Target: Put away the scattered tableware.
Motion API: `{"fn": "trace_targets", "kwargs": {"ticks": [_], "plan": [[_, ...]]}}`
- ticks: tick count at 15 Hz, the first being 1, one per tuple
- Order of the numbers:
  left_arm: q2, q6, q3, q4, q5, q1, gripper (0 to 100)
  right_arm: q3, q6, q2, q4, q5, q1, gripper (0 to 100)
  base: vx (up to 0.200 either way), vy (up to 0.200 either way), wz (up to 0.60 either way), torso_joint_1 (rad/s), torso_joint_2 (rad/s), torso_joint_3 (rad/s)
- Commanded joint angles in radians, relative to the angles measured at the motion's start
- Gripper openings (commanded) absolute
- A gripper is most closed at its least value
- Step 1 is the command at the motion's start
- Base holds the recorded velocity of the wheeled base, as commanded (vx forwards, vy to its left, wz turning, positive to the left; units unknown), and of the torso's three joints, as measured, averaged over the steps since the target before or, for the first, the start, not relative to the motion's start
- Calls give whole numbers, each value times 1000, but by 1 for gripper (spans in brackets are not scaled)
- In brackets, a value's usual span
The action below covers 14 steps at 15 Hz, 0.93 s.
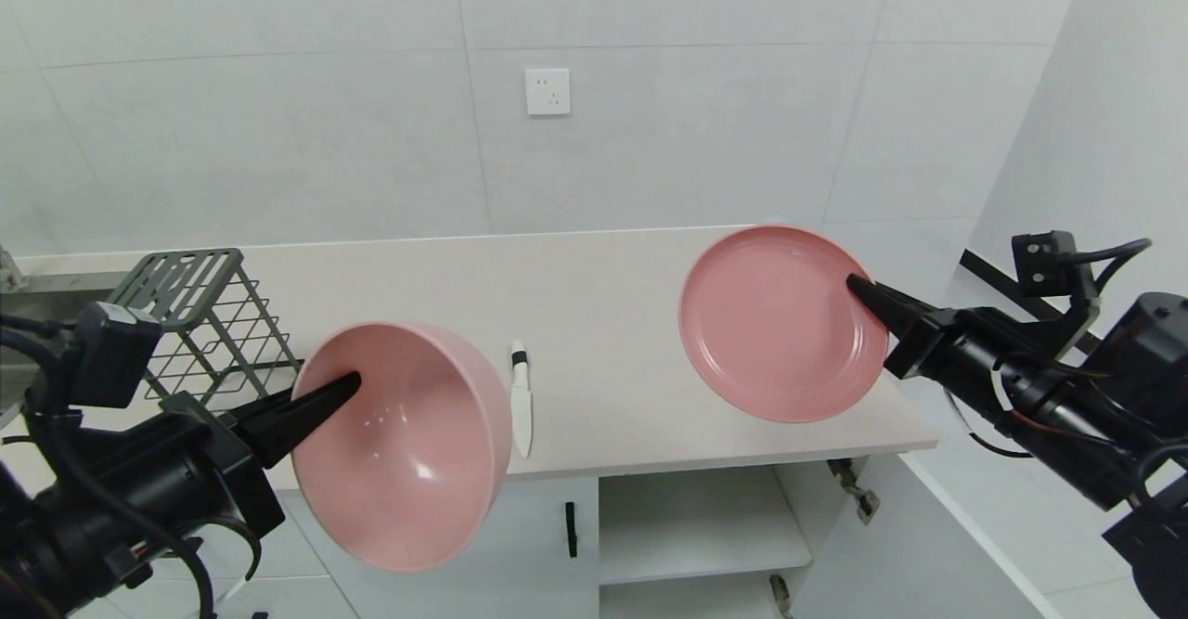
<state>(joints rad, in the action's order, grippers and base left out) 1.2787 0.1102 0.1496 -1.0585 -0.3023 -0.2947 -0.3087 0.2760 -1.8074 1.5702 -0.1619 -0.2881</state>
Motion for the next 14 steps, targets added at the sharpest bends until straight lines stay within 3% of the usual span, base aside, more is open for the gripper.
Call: {"fn": "trace_targets", "kwargs": {"ticks": [1,8,11,14], "plan": [[4,0,-1,2,0,0,0,2,0,-1,1,-1,0,0,0,0,0,-119,256,124],[4,-4,-4,0,0,-17,0,26,-47,-6,1,-1,-33,0,0,0,0,-137,281,136],[5,-7,-19,0,-1,-60,0,42,-50,-4,1,-1,-39,0,0,0,0,-235,465,240],[14,-7,-21,3,-1,-60,0,86,-57,5,1,-2,-80,0,0,0,0,-250,489,237]]}}
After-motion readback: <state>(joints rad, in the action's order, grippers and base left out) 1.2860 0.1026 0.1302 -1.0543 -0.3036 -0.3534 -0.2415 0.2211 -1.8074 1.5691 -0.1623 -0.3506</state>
